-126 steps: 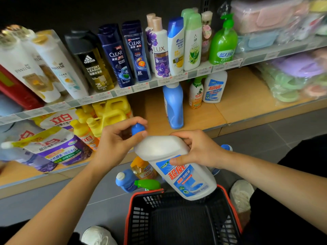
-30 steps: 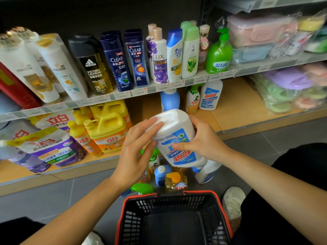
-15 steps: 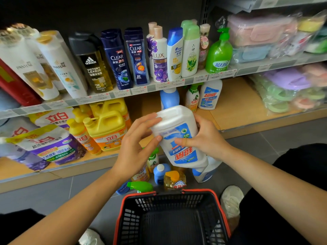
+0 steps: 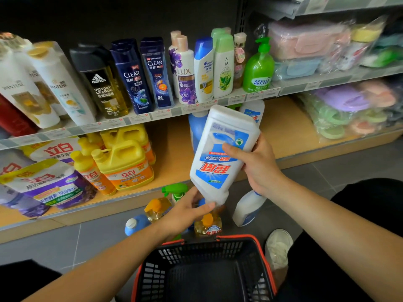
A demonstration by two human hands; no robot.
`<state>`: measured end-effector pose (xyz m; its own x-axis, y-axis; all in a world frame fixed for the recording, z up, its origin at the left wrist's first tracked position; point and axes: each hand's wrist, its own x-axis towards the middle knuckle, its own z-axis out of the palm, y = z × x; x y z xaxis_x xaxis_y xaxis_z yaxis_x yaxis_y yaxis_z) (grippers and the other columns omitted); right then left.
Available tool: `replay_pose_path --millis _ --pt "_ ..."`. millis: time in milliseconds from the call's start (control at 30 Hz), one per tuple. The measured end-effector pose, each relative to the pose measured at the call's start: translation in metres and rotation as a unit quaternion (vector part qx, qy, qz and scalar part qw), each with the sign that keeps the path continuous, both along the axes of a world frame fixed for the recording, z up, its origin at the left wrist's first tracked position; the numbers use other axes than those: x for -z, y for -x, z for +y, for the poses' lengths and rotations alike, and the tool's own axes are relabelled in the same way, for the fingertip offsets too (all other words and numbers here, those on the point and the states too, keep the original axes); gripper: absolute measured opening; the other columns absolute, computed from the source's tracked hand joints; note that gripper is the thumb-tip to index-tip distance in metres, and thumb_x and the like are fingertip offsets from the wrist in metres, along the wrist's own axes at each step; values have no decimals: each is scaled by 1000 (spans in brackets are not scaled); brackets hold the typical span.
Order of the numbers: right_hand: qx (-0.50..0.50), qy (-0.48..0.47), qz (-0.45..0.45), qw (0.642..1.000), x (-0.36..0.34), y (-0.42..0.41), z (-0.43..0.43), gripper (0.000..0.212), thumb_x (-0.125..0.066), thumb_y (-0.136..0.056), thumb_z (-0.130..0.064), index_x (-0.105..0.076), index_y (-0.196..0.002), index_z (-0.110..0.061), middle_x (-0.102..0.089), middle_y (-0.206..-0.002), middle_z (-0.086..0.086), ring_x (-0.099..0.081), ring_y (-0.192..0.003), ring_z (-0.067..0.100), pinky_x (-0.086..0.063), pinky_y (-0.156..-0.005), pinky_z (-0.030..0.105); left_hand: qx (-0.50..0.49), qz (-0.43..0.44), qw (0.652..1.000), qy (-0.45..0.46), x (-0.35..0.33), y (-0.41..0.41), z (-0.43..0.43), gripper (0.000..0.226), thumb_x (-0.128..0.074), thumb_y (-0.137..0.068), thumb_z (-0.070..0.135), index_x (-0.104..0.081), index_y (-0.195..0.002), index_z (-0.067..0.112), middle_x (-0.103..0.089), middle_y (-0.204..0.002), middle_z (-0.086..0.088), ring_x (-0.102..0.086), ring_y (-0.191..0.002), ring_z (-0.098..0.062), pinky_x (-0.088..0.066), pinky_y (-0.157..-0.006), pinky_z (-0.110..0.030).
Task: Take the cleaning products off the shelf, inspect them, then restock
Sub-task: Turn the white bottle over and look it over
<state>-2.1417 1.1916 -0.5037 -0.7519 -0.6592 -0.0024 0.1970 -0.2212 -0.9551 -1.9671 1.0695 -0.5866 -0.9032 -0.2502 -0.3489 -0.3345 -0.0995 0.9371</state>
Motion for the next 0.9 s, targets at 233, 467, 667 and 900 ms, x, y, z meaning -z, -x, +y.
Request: replay_pose_path --millis 233,467,667,900 --pt "23 -3 -20 1000 7 32 17 70 -88 -73 -16 -53 -133 -24 -70 -122 6 -70 -110 29 -61 -78 45 -67 27 996 -56 8 11 -4 64 -85 -74 36 -59 -130 19 -72 -121 -6 -68 -116 -24 -59 -94 -43" --pt "48 -99 -101 989 44 80 48 68 -88 -63 -22 -58 -124 -24 -74 -116 5 -73 -105 23 -59 -88 51 -165 62 983 -44 -3 28 -16 49 -84 -67 19 -69 -112 5 -72 -109 -22 -75 -90 -30 -63 -71 -30" --pt "-1 -217 -147 965 84 106 66 52 -83 -80 -22 -59 -126 -21 -76 -112 5 -71 -108 25 -55 -97 49 -164 61 965 193 -24 60 -26 33 -90 -69 19 -74 -96 10 -75 -91 -11 -72 -86 -37 -63 -76 -49" --pt "-49 -434 101 894 126 92 72 30 -83 -81 -21 -70 -108 -24 -73 -108 0 -68 -97 16 -58 -80 37 -32 70 869 488 -40 119 -18 26 -86 -77 42 -73 -91 25 -66 -80 11 -59 -65 -6 -42 -60 -14"
